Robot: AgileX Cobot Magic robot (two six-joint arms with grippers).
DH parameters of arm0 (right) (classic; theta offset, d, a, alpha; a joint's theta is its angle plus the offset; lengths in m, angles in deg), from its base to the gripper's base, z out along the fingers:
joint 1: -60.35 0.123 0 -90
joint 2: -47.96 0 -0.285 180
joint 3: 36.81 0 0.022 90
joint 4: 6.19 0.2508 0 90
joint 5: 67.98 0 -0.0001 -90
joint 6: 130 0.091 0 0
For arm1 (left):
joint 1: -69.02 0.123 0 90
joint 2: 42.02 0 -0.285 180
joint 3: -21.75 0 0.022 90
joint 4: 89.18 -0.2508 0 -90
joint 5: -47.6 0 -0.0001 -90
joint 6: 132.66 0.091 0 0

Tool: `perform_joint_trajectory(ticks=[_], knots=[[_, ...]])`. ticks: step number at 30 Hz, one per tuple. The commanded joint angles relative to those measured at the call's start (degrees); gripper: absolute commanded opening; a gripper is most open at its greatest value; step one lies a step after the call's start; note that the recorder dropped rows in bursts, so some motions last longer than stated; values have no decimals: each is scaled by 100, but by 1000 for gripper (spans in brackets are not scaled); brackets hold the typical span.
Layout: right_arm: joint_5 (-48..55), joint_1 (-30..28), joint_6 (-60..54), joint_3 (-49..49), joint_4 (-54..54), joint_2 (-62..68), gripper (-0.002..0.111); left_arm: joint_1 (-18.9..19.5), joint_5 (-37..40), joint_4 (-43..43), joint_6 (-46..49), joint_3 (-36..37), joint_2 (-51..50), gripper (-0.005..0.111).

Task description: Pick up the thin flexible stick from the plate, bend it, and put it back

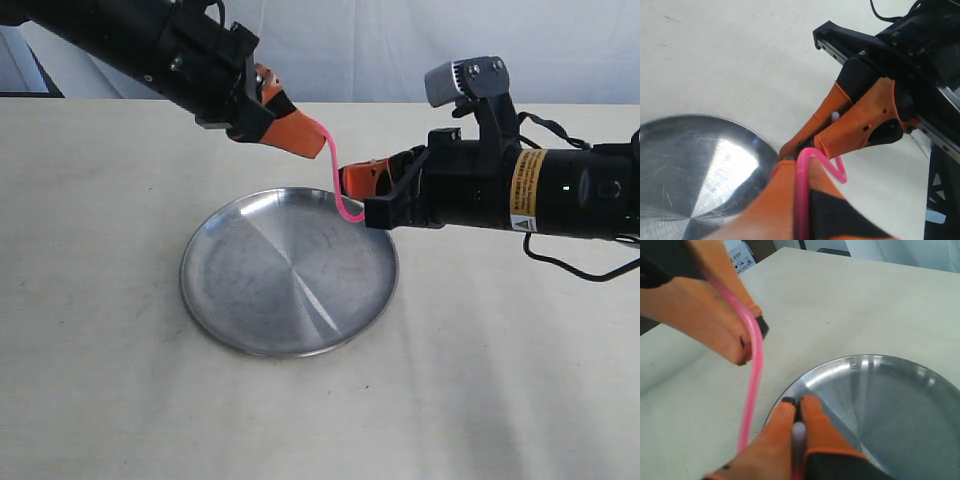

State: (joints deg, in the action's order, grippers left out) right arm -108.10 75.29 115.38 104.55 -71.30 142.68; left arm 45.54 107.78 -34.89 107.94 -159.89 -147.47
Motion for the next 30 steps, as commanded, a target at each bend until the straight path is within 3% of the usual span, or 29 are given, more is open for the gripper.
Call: perform_joint_trajectory(ticks=[1,30], knots=[[-421,47,-32,25,-270,-37,-1,-10,-184,92,-110,-32,6,0],[-433,47,-420,74,-1458,-37,-1,-10,98,92,-194,-32,-4,0]])
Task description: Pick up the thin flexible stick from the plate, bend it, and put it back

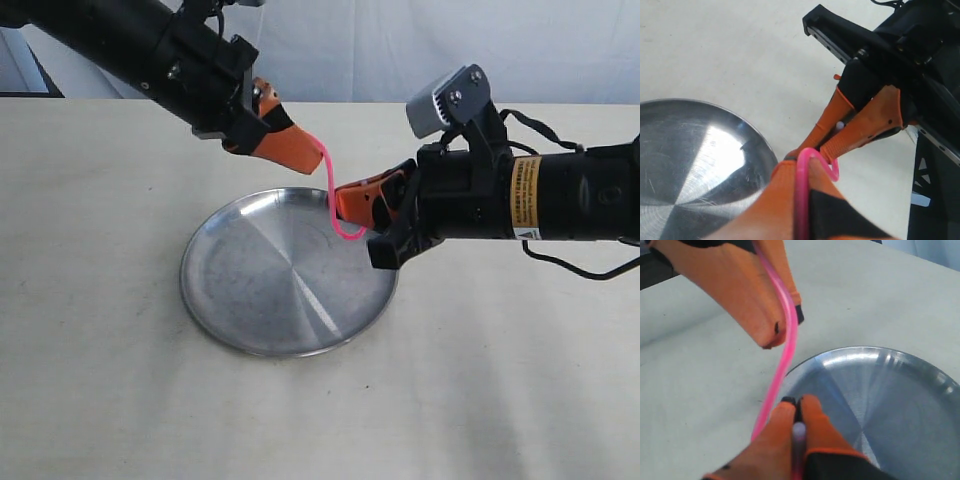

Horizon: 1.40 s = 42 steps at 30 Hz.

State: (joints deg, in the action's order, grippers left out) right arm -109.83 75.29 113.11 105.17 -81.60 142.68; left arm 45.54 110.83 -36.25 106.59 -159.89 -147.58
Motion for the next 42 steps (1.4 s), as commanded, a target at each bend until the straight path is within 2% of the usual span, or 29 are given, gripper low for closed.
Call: perform_joint_trajectory(ticks=[1,26,29,33,42], knots=[[-261,47,-201,13,-451,-37,-1,-10,-196,228,-71,-32,7,0],[-251,62,-646,345,-1472,-37,-1,-10,-200,322,-168,-32,7,0],[35,410,-1097,345,-1559,-37,-1,-10,-200,466,-168,-32,7,0],[765,847,-1112,345,-1663,-37,-1,-10,-200,477,-168,-32,7,0],[771,910,-1613,345,-1663,-37,-1,-10,-231,475,-288,-32,7,0]])
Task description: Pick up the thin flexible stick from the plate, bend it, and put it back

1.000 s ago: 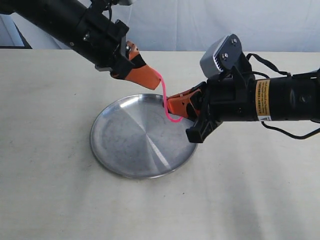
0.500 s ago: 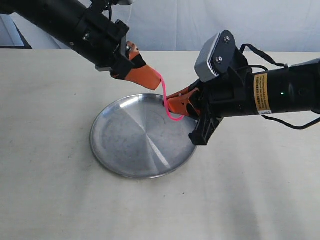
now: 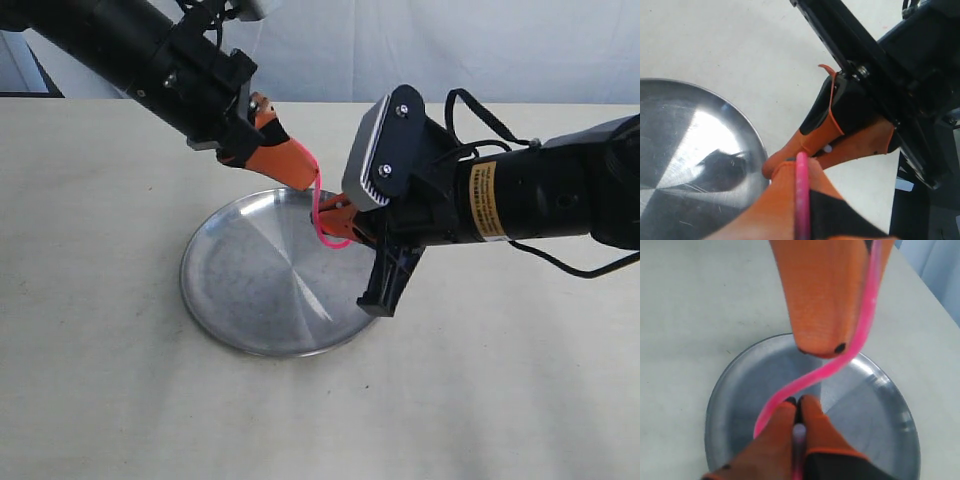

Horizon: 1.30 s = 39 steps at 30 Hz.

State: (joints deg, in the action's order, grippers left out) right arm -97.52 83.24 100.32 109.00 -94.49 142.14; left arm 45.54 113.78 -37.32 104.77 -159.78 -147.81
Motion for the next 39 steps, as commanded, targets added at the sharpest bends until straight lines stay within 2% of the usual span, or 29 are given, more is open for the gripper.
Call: perform_joint_trajectory(ticks=[1,39], knots=[[-460,115,-375,-39,-375,18,-1,-10,-568,568,-150,-42,29,0],[-317,115,-2958,-39,-403,18,-1,-10,-1093,861,-367,-42,29,0]])
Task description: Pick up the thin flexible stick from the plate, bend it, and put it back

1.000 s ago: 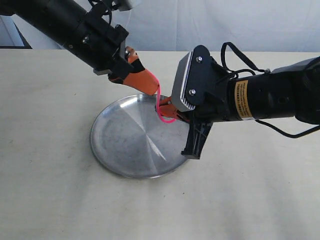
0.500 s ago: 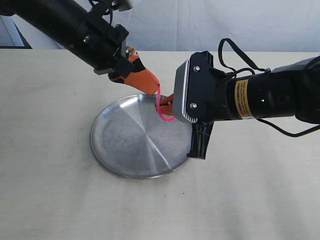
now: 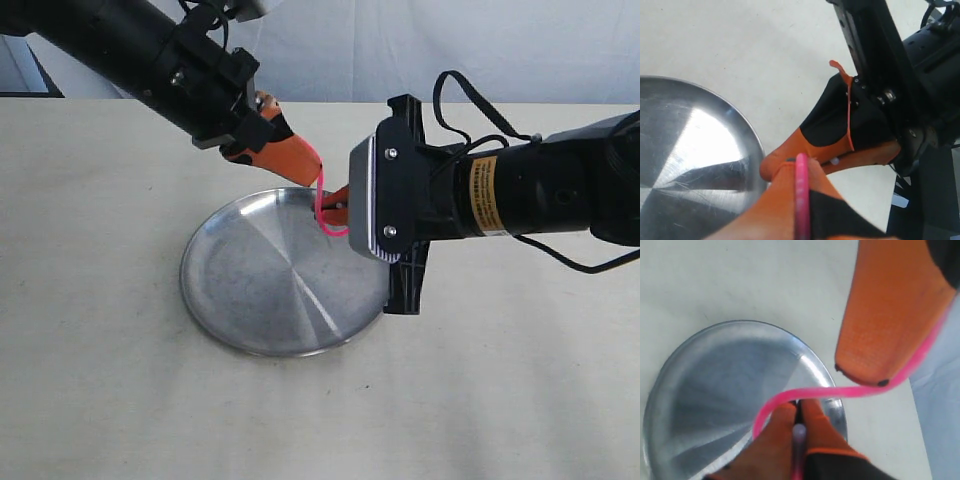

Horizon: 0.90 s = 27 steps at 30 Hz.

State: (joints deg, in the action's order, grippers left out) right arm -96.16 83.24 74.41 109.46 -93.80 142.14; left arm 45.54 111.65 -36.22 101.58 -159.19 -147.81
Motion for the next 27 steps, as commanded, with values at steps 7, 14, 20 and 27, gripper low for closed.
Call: perform_joint_trajectory(ticks=[7,14,20,27], knots=[[-452,115,-726,-85,-471,18,-1,-10,-880,800,-49,-102,-231,0],[-452,115,-920,-85,-487,18,-1,-10,-880,938,30,-102,-400,0],[-447,115,-1256,-85,-487,18,-1,-10,-893,1081,74,-102,-507,0],[-232,115,-1504,-85,-487,18,-1,-10,-909,1278,96,-102,-595,0]])
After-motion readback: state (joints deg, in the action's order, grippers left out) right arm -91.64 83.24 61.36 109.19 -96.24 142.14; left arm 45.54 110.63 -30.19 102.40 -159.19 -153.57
